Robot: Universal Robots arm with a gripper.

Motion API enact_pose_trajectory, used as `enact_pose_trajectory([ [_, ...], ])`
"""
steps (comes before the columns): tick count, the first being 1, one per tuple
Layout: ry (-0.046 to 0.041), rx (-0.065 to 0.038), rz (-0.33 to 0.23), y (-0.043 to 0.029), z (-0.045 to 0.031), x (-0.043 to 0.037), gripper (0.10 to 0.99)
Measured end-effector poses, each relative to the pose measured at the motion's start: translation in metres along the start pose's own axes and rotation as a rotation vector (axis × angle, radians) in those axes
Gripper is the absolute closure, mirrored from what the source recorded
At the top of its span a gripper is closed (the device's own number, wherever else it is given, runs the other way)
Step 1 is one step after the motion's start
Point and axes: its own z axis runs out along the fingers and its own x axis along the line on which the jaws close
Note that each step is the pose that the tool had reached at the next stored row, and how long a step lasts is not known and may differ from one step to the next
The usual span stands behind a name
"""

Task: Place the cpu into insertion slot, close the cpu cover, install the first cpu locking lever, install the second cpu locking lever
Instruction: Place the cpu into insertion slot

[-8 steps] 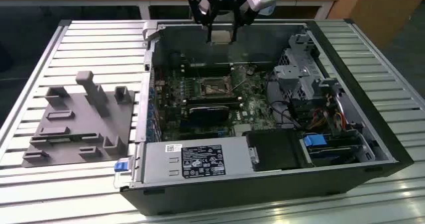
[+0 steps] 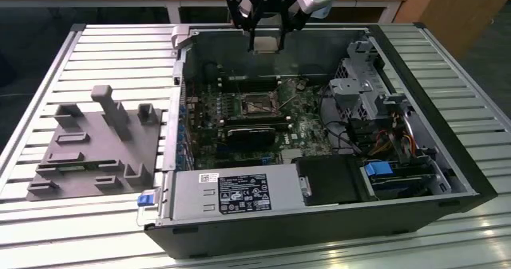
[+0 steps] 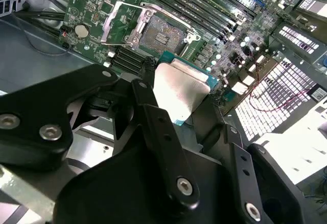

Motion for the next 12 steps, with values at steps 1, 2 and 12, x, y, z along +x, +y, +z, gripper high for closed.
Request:
enact_pose_trajectory([
  [1, 0.0000, 0.000, 0.000, 0.0000, 0.0000, 0.0000, 0.549],
  [2, 0.0000, 0.000, 0.000, 0.0000, 0.0000, 0.0000, 0.549],
  [12, -0.0001, 0.000, 0.000, -0.0011, 0.0121, -0.0002, 0.549],
])
